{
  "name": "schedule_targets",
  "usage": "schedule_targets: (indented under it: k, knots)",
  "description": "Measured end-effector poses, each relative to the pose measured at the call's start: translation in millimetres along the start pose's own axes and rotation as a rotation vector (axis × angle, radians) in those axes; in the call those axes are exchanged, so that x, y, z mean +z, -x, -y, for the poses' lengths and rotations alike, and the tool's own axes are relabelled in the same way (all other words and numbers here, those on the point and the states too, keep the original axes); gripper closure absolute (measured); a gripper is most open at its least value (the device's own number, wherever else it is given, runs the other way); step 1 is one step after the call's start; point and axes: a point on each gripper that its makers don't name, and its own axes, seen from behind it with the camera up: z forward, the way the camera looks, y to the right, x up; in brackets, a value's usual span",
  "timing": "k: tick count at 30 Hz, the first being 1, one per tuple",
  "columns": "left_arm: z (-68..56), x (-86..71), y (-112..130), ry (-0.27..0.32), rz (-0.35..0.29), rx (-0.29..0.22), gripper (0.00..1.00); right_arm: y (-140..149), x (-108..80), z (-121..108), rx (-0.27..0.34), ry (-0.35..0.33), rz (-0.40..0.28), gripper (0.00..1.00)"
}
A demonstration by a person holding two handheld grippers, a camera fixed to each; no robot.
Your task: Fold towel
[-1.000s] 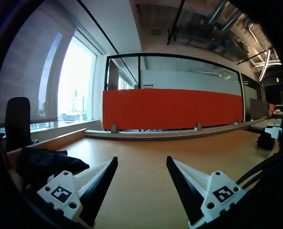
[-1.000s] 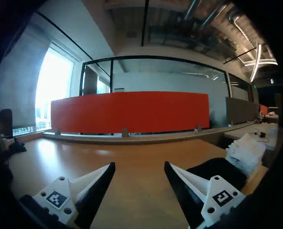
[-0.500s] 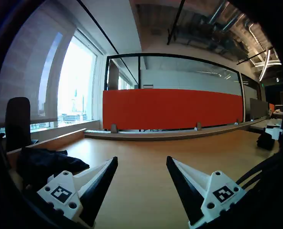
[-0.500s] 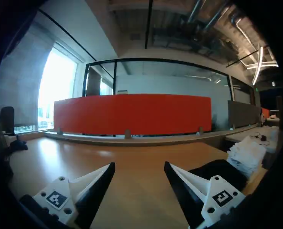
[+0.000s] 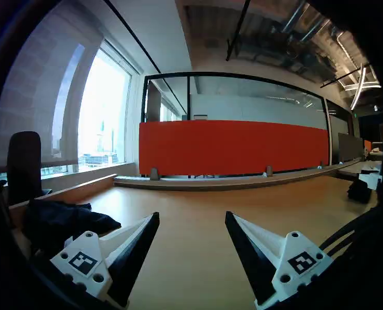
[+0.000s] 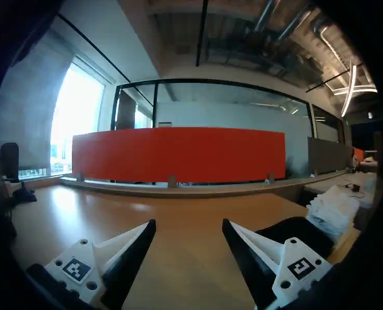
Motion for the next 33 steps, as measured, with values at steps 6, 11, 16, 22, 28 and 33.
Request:
schedule_targets:
  k: [6,11,16,22,28,33]
  knots:
    - [-0.3,-0.1,-0.5,0.0,0.0,0.0,0.06,-0.1,-0.4,0.0,0.0,0.0,0.0,0.01]
    - [0.1,-0.5,-1.0,0.0,0.0,0.0,0.06,-0.9,-0.8,0.0,0.0,0.0,0.0,0.01]
    - [0.1,-1.1,-2.2,0.0,0.001,0.0,0.06,-0.7,-1.1,0.0,0.0,0.0,0.0,0.0]
    - [0.8,-1.9,-4.5,0.0,0.002,0.0,0.06,-1.1,-0.7,-0.1,0.0,0.0,0.0,0.01]
    - [1.6,-2.7,-6.0,0.0,0.002,0.001,0.06,-1.3,-0.6,0.1,0.0,0.0,0.0,0.01]
    - [1.8,-2.9,-6.7,0.0,0.002,0.0,0.06,-1.1,-0.8,-0.3,0.0,0.0,0.0,0.01]
